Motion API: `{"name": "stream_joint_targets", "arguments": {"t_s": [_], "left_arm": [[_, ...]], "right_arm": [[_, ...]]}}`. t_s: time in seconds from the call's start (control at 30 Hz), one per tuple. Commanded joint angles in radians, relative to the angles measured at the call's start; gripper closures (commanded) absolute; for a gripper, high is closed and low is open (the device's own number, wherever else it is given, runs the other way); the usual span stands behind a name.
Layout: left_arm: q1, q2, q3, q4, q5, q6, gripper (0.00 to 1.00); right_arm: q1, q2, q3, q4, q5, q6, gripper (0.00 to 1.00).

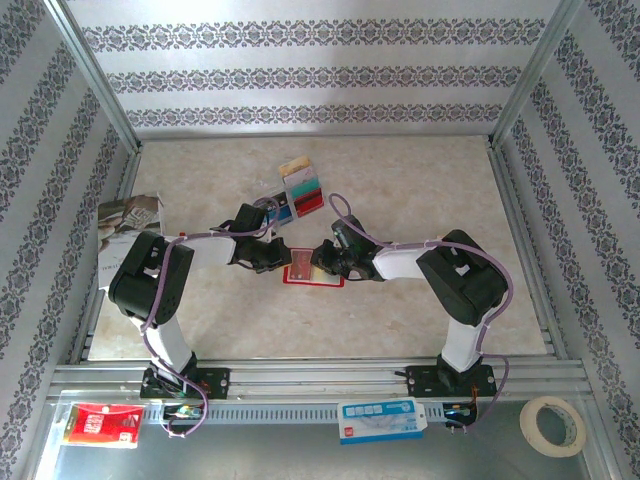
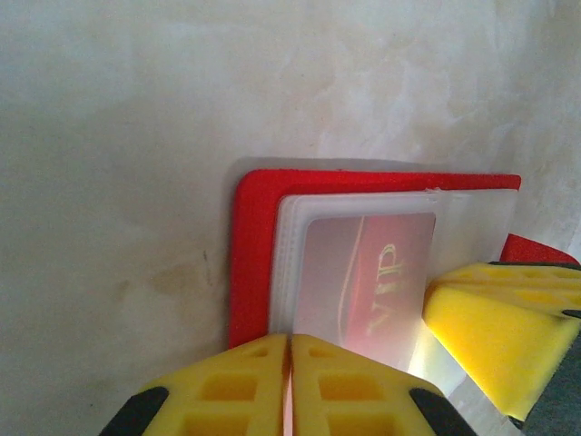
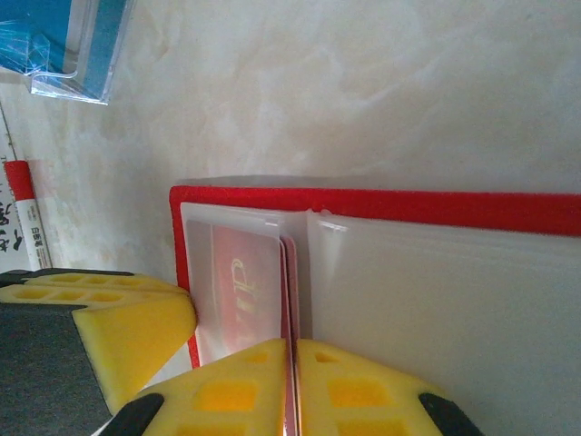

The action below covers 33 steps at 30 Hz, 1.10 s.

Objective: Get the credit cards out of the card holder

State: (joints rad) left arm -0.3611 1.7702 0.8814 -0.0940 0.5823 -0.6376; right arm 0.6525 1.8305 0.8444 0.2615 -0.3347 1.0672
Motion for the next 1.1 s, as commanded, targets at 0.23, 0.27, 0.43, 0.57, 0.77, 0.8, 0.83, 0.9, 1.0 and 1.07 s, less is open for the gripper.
{"name": "stream_joint_targets", "arguments": {"t_s": [0.23,0.27,0.43,0.57,0.77,0.8,0.83,0.9,1.0,1.07], "left_arm": [[-0.016,0.033,0.007,-0.087,-0.059,0.028,0.91],[-0.016,0.034,0.008,-0.086,-0.058,0.027,0.91],[-0.019,0.037,0.01,-0.083,-0.053,0.027,0.91],[-0.019,0.038,0.011,-0.084,-0.05,0.029,0.91],[-0.02,0.041,0.012,-0.081,-0.048,0.028,0.91],[-0.02,0.042,0.012,-0.082,-0.047,0.029,0.91],[-0.021,0.043,0.013,-0.081,-0.045,0.027,0.91],[-0.021,0.043,0.014,-0.08,-0.044,0.028,0.91],[-0.02,0.043,0.014,-0.08,-0.044,0.028,0.91],[-0.019,0.042,0.015,-0.081,-0.045,0.028,0.91]], "right_arm": [[0.007,0.025,0.032,-0.057,0.007,-0.026,0.89],[0.007,0.028,0.036,-0.057,-0.001,-0.028,0.89],[0.01,0.042,0.049,-0.034,-0.042,-0.034,0.87],[0.01,0.046,0.05,-0.022,-0.053,-0.037,0.86],[0.006,0.046,0.045,0.003,-0.072,-0.042,0.86],[0.007,0.046,0.047,0.005,-0.076,-0.044,0.85],[0.006,0.045,0.048,0.008,-0.079,-0.047,0.85],[0.005,0.046,0.048,0.012,-0.084,-0.048,0.85],[0.003,0.047,0.048,0.013,-0.086,-0.049,0.85],[0.003,0.045,0.047,0.012,-0.083,-0.049,0.86]]}}
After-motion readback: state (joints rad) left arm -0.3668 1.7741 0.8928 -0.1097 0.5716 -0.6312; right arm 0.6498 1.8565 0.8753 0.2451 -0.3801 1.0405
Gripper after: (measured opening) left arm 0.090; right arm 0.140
